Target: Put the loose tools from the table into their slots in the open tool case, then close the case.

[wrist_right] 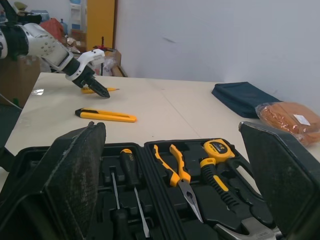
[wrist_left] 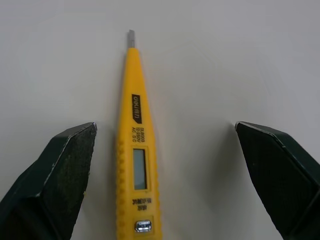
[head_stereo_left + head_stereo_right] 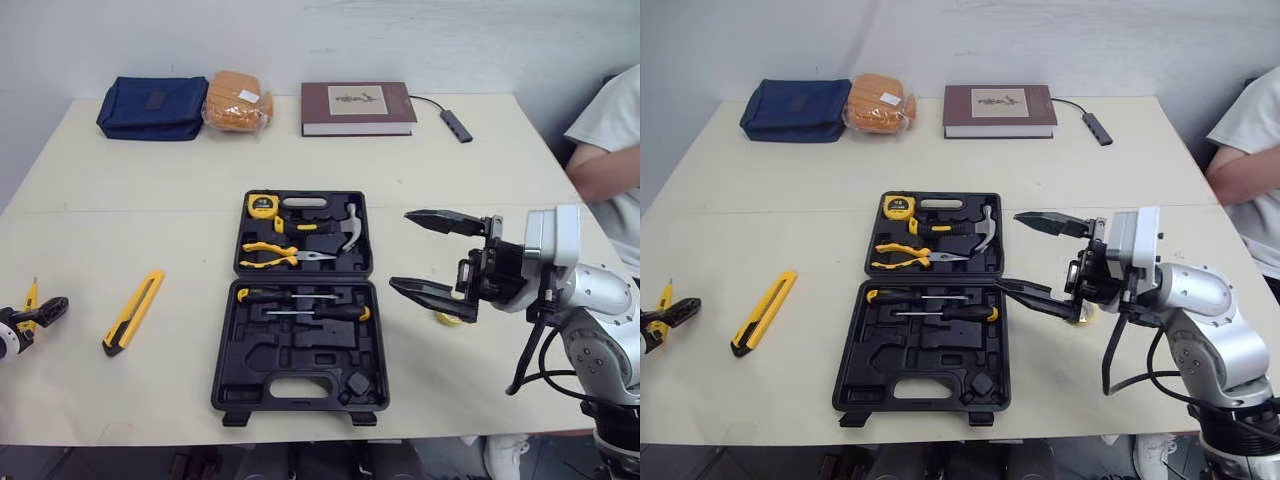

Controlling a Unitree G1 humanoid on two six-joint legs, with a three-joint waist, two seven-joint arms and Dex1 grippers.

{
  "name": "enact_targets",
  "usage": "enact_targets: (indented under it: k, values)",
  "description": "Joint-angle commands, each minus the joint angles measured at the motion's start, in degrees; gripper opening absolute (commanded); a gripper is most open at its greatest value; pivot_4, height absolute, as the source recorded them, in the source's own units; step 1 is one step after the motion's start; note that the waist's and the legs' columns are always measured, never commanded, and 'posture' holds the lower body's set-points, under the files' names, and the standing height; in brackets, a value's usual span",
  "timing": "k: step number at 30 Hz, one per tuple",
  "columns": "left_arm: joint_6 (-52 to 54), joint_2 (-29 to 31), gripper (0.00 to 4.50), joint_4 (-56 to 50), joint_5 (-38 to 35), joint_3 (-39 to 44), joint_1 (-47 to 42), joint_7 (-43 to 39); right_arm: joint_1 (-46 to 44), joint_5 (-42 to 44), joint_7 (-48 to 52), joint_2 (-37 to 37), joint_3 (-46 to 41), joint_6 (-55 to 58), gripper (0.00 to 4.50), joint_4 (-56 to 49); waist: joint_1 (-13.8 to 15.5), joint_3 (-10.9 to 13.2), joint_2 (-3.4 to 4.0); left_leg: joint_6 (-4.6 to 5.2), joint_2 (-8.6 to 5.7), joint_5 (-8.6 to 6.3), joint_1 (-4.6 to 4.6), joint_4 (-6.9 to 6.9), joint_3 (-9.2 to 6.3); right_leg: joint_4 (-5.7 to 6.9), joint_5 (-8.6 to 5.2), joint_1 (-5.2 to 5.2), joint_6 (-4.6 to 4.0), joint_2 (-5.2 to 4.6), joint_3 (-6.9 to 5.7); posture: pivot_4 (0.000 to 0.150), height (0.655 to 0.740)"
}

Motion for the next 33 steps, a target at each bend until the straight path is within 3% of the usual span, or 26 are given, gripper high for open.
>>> enact_targets:
  k: [1, 2, 6, 7, 9, 13, 16, 20, 24, 28, 33]
  values:
    - [3.1, -0.9, 4.5, 0.9, 0.5, 1.4, 2.1, 1.4, -0.7, 1.2, 0.6, 0.2, -1.2, 0.2, 4.46, -2.5, -0.2, 0.0, 0.0, -0.01, 0.01, 0.0, 0.02, 0.0, 0.03, 0.02, 0.0, -0.01, 0.0, 0.0, -0.01, 0.15, 0.74]
    - [3.6, -1.3, 4.5, 0.3, 0.3, 1.9, 2.8, 1.6, -0.6, 1.1, 0.7, 0.1, -1.3, 0.2, 4.46, -2.6, -0.2, 0.0, 0.01, -0.02, 0.02, 0.01, 0.04, 0.0, 0.05, 0.05, 0.0, -0.02, 0.0, 0.0, -0.02, 0.15, 0.74]
    - [5.0, -2.5, 3.39, -2.2, -0.1, 3.5, 5.1, 2.1, -0.2, 0.9, 0.7, 0.0, -1.8, 0.4, 4.5, -2.8, -0.6, 0.0, 0.01, -0.01, 0.02, 0.0, 0.05, 0.0, 0.1, 0.05, 0.0, -0.03, 0.0, -0.02, 0.0, 0.15, 0.74]
    - [5.1, -2.6, 2.81, -2.5, 0.2, 3.4, 5.7, 2.0, -0.2, 0.9, 0.7, -0.1, -1.9, 0.5, 4.5, -2.8, -0.6, 0.0, 0.01, 0.0, 0.01, -0.01, 0.05, 0.0, 0.1, 0.05, 0.0, -0.03, 0.0, -0.03, 0.01, 0.15, 0.74]
    - [4.7, -3.0, 2.17, -2.5, 1.0, 2.8, 6.8, 1.9, -0.2, 0.7, 0.6, -0.1, -1.9, 0.7, 4.5, -2.7, -0.5, 0.0, 0.03, 0.0, 0.01, -0.01, 0.05, 0.0, 0.1, 0.04, 0.0, -0.03, 0.0, -0.05, 0.0, 0.15, 0.74]
    - [3.3, -3.7, 0.37, -2.4, 1.2, 2.9, 7.0, 1.8, -0.4, 0.5, 0.7, -0.2, -1.8, 0.8, 4.5, -2.2, -0.5, -0.1, 0.13, 0.01, 0.0, -0.01, 0.06, 0.0, 0.11, 0.04, 0.0, -0.02, 0.0, -0.07, 0.0, 0.15, 0.74]
    - [0.3, -4.6, 0.29, -2.8, 0.6, 5.0, 6.4, 2.5, -0.6, 0.2, 0.9, -0.5, -1.9, 0.8, 4.5, -1.8, -0.4, -0.1, 0.23, 0.0, 0.0, -0.01, 0.06, 0.0, 0.11, 0.04, 0.0, -0.02, 0.0, -0.07, 0.01, 0.15, 0.74]
    - [-11.1, -6.1, 0.29, -6.2, 0.5, 6.8, 5.9, 0.0, -0.6, -0.4, 1.2, -0.9, -2.0, 0.7, 4.5, -1.2, 0.0, -0.1, 0.21, -0.01, 0.01, 0.0, 0.05, 0.0, 0.11, 0.03, 0.0, -0.03, 0.0, -0.07, 0.0, 0.15, 0.74]
    - [-17.9, -7.2, 0.29, -14.7, -3.4, 7.5, 4.6, -7.5, -0.7, -1.0, 0.5, -1.0, -3.0, 0.6, 4.5, -0.2, 0.6, -0.1, -0.35, -0.03, 0.02, 0.01, -0.08, 0.09, -0.01, -0.01, 0.0, -0.03, 0.0, -0.09, -0.11, 0.15, 0.74]
    - [-16.2, -8.1, 0.29, -30.9, -14.3, 4.9, 4.2, -21.6, -0.7, -3.8, 4.6, -3.7, -3.1, -1.3, 4.5, 2.5, 1.0, -0.1, -0.56, -0.06, -0.05, -0.11, -0.17, 0.22, -0.05, -0.11, 0.03, 0.03, 0.02, -0.24, -0.13, 0.15, 0.74]
    - [-11.5, -5.6, 0.29, -38.1, -16.8, -3.6, -1.0, -26.0, -0.3, -5.8, 8.2, -5.2, -3.1, -2.8, 4.5, 5.1, 0.2, 0.1, -0.32, 0.09, -0.08, 0.0, -0.13, 0.16, -0.03, -0.42, 0.07, 0.13, 0.06, -0.17, -0.18, 0.15, 0.74]
